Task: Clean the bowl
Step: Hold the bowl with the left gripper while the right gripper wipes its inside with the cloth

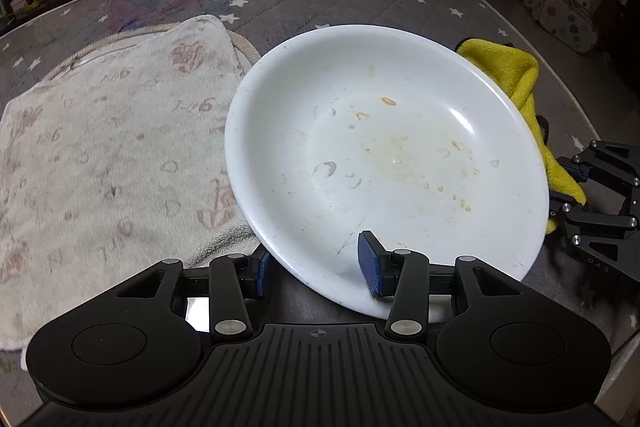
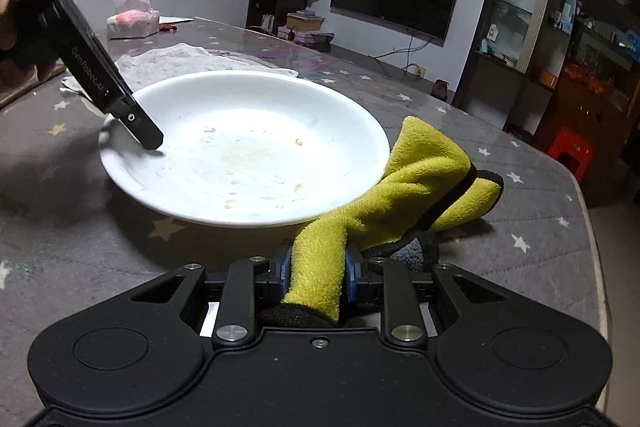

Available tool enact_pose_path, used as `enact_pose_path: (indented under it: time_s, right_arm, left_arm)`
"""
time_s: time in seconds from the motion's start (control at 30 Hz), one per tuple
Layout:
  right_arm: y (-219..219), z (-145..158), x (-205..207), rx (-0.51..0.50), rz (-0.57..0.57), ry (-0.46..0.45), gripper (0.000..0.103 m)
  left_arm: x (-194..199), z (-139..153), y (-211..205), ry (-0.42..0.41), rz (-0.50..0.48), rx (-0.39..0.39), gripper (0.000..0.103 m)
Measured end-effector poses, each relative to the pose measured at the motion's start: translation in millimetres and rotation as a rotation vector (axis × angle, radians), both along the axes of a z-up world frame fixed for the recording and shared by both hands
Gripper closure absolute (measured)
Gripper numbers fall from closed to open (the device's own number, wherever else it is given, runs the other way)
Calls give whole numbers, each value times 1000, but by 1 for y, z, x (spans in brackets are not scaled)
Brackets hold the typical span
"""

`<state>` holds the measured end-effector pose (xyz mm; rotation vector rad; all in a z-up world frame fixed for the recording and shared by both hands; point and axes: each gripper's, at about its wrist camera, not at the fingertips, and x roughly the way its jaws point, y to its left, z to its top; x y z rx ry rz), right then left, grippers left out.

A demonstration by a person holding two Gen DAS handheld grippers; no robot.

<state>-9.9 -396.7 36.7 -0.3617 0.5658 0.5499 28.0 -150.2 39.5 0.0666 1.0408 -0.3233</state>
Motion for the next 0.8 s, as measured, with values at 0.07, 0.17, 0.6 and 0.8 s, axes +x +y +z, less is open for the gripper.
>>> enact_pose_path:
  time_s: [0.07, 0.17, 0.6, 0.8]
  right_arm:
    - [-1, -1, 1, -3, -3, -3, 77]
    - [0, 0, -4, -5, -8, -6, 77]
    - [6, 2, -24, -7, -13, -9, 77]
    - [9, 6, -32, -4, -11, -6, 77]
  left_arm:
    - [2, 0, -1, -5, -15, 12, 57]
    - [4, 0, -1, -7, -32, 15, 57]
    - [1, 0, 5, 8, -82, -17, 57]
    - [-7, 0, 8, 13, -99, -26, 57]
